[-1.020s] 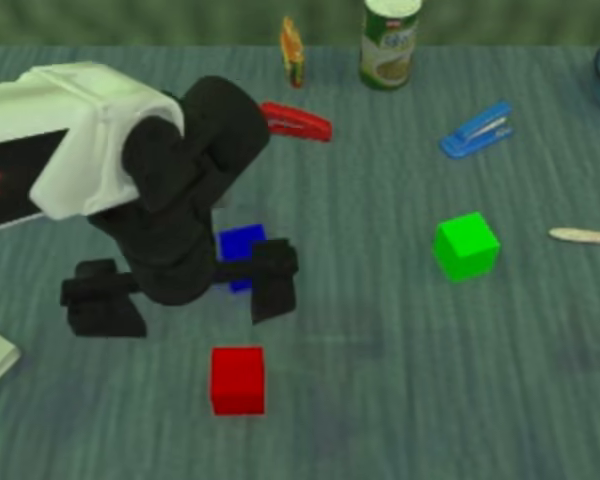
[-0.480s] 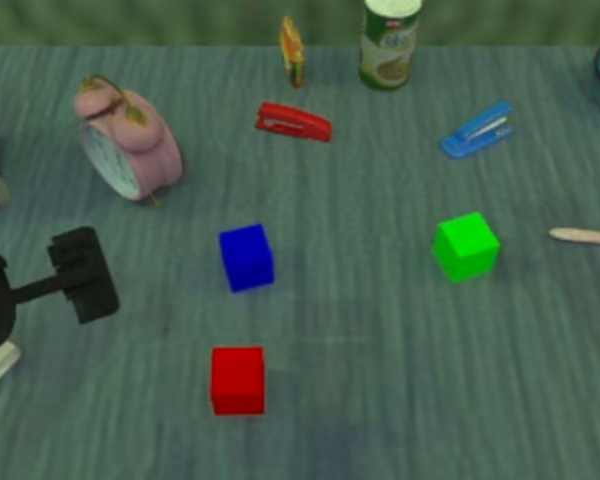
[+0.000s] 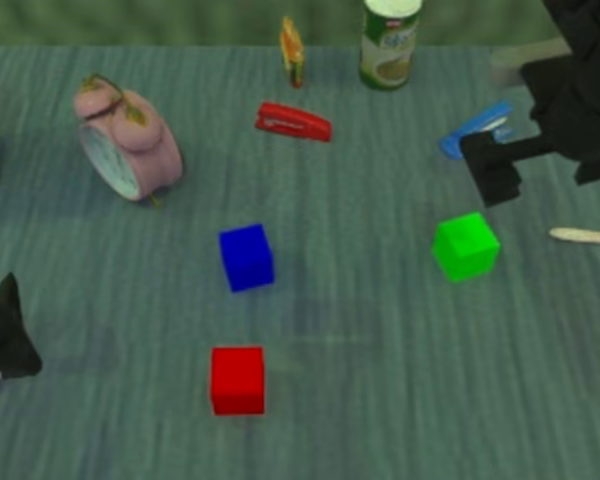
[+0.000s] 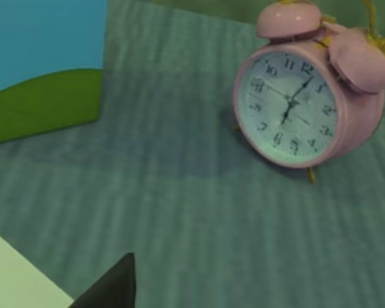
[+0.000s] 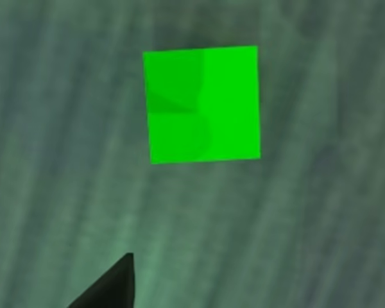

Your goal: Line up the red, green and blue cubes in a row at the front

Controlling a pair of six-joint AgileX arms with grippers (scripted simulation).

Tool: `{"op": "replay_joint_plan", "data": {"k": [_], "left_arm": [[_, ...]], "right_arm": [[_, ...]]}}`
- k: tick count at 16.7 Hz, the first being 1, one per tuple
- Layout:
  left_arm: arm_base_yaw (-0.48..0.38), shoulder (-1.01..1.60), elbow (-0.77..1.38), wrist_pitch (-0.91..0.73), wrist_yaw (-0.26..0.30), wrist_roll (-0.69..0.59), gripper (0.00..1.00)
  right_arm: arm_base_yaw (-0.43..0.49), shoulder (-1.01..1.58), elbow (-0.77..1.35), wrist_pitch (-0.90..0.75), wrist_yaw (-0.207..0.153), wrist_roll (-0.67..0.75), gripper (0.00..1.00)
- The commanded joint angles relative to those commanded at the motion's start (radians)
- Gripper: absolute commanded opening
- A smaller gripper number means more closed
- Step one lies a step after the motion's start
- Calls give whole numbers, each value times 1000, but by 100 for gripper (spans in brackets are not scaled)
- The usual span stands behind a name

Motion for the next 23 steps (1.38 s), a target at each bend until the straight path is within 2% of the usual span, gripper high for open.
{"op": "replay_joint_plan", "data": {"k": [6, 13, 16, 23], "left_arm": [[80, -260, -145, 181, 19, 193, 100], [89, -292, -161, 209, 23, 224, 100], [89, -292, -161, 209, 23, 224, 100], [89, -292, -161, 209, 23, 224, 100]], "right_arm": [[58, 334, 315, -177, 3, 4, 100], [60, 379, 357, -198, 4, 5, 100], [64, 391, 325, -157, 5, 3, 100], [67, 464, 179, 65, 5, 7, 100]]}}
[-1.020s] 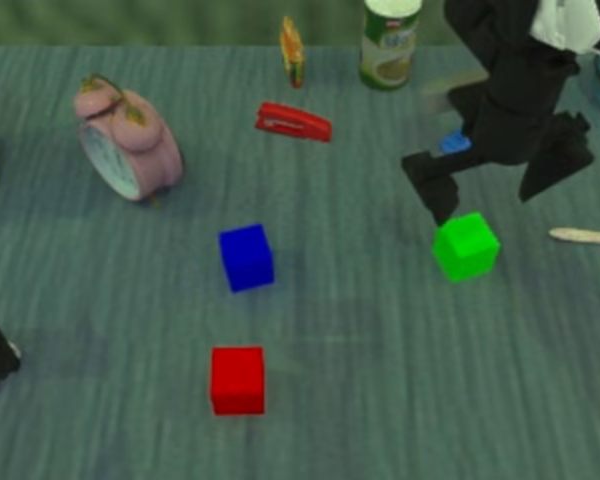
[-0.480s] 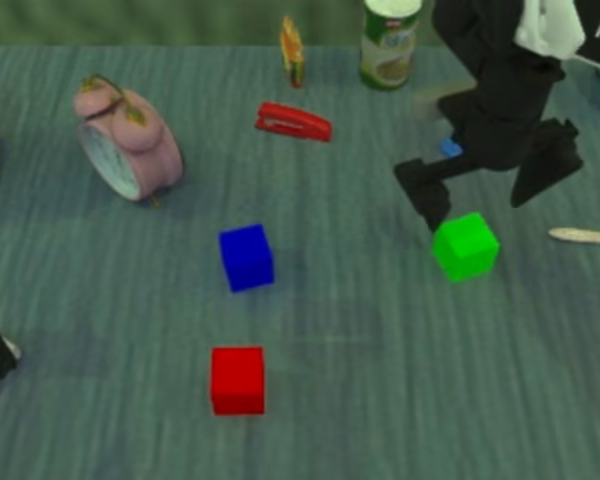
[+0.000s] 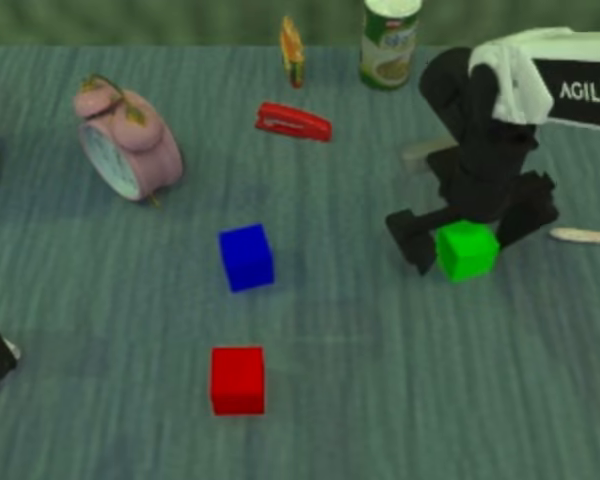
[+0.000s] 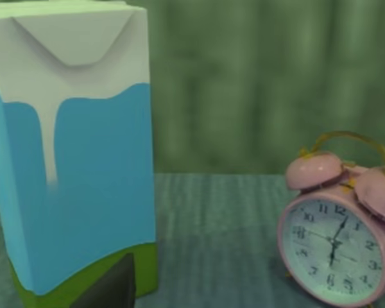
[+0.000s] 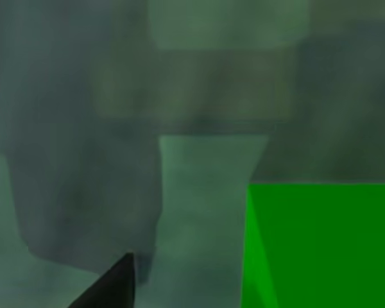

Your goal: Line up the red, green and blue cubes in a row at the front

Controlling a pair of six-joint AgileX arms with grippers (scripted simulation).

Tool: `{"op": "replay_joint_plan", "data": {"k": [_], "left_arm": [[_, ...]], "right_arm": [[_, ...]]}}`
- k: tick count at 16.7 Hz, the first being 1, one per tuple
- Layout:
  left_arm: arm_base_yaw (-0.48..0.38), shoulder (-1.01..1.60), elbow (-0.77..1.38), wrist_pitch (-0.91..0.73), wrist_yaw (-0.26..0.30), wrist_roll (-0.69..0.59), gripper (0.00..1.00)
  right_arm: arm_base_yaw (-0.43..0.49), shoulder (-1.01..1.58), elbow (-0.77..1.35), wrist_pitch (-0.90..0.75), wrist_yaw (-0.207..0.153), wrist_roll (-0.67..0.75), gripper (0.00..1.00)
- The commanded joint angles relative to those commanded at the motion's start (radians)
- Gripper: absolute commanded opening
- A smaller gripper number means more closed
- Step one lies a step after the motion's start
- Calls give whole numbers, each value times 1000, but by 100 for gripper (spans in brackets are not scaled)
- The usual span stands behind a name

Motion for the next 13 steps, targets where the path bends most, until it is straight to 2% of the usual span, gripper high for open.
{"op": "replay_joint_plan", "data": {"k": [4, 13], "left_arm": [[0, 0, 0, 0, 0, 0, 100], [0, 0, 0, 0, 0, 0, 100]], "right_arm": [[0, 1, -1, 2, 0, 0, 100], [0, 1, -1, 2, 0, 0, 32]]}}
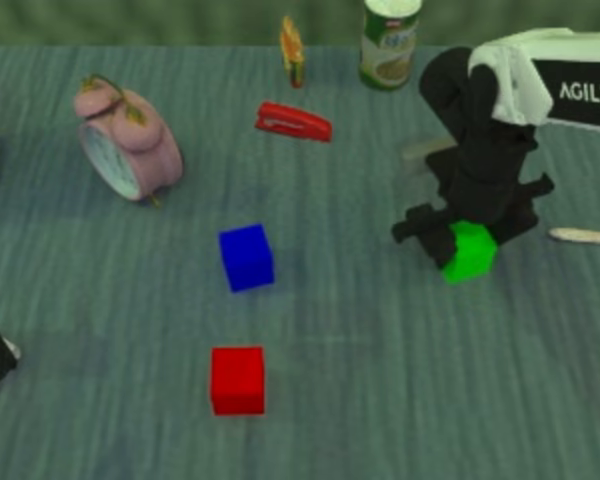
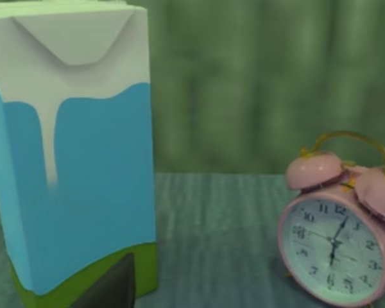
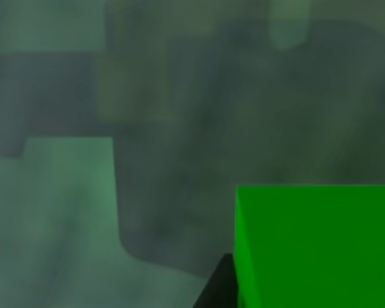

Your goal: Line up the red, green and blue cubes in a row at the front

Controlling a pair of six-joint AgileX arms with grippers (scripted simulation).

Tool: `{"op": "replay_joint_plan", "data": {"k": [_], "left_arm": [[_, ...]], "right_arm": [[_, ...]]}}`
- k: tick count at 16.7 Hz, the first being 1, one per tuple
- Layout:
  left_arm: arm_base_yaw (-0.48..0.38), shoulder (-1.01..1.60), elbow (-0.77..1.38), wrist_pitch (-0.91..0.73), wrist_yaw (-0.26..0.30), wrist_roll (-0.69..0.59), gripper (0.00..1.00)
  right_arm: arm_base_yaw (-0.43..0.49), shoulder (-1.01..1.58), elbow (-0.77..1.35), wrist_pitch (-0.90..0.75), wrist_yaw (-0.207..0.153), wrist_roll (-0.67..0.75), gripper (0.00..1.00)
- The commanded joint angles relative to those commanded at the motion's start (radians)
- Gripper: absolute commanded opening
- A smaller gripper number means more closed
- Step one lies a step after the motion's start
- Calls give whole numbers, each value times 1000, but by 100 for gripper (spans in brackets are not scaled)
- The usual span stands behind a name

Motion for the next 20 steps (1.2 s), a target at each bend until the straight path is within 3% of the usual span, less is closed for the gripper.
{"op": "replay_joint_plan", "data": {"k": [4, 5, 14, 20], "left_arm": [[0, 0, 0, 0, 0, 0, 100], [0, 0, 0, 0, 0, 0, 100], [0, 0, 0, 0, 0, 0, 100], [0, 0, 0, 0, 0, 0, 100]], "right_arm": [[0, 0, 0, 0, 0, 0, 2], [0, 0, 0, 0, 0, 0, 0], [-2, -7, 5, -5, 1, 0, 0], [4, -63, 129, -198, 0, 0, 0]]}}
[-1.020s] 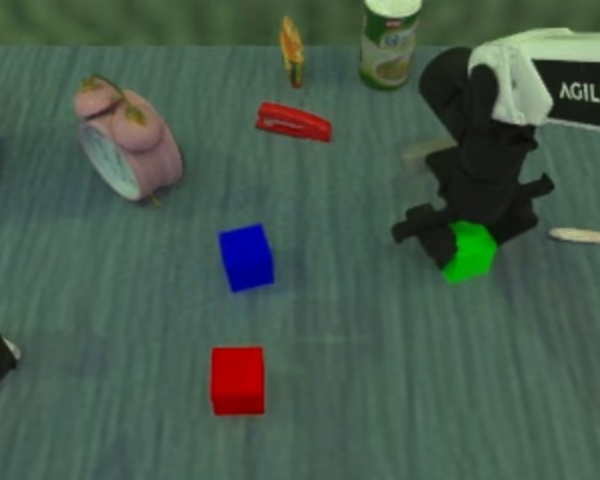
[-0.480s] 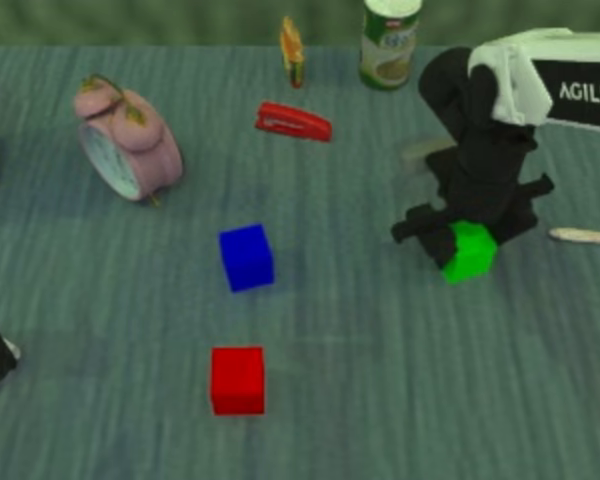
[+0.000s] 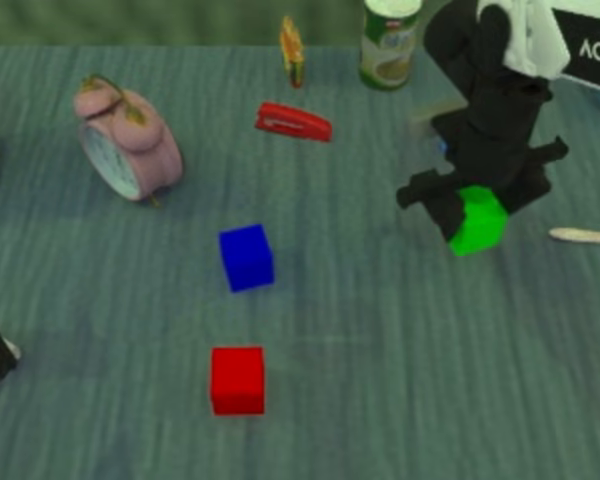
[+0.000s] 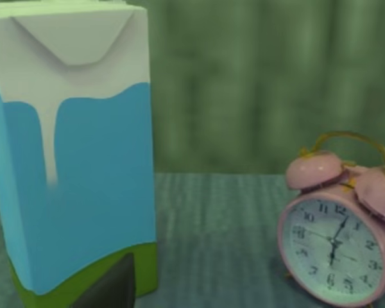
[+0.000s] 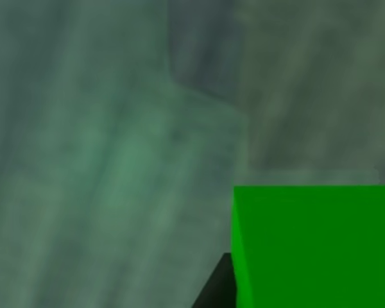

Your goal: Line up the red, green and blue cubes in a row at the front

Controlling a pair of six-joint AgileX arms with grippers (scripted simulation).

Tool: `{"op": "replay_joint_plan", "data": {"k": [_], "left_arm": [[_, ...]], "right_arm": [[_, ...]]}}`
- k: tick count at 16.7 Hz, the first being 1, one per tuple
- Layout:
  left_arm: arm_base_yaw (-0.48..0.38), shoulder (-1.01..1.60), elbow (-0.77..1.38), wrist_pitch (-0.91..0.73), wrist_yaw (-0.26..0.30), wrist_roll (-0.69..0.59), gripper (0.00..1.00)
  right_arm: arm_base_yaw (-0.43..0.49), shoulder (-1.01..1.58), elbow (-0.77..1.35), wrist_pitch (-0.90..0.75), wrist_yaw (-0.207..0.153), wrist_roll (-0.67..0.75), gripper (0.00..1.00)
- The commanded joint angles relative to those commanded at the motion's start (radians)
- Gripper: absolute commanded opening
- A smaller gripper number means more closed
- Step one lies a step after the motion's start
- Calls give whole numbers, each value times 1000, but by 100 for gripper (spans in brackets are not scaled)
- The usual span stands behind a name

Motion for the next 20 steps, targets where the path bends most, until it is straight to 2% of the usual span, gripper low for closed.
{"op": "replay_joint_plan", "data": {"k": [7, 10, 13, 20], "left_arm": [[0, 0, 0, 0, 0, 0, 100], [0, 0, 0, 0, 0, 0, 100], [0, 0, 0, 0, 0, 0, 100], [0, 0, 0, 0, 0, 0, 100]], "right_arm": [[-1, -17, 25, -34, 0, 3, 0], [46, -30, 13, -33, 0, 70, 0], [139, -56, -19, -33, 0, 231, 0], [411, -159, -151, -23, -3, 740, 0]]}}
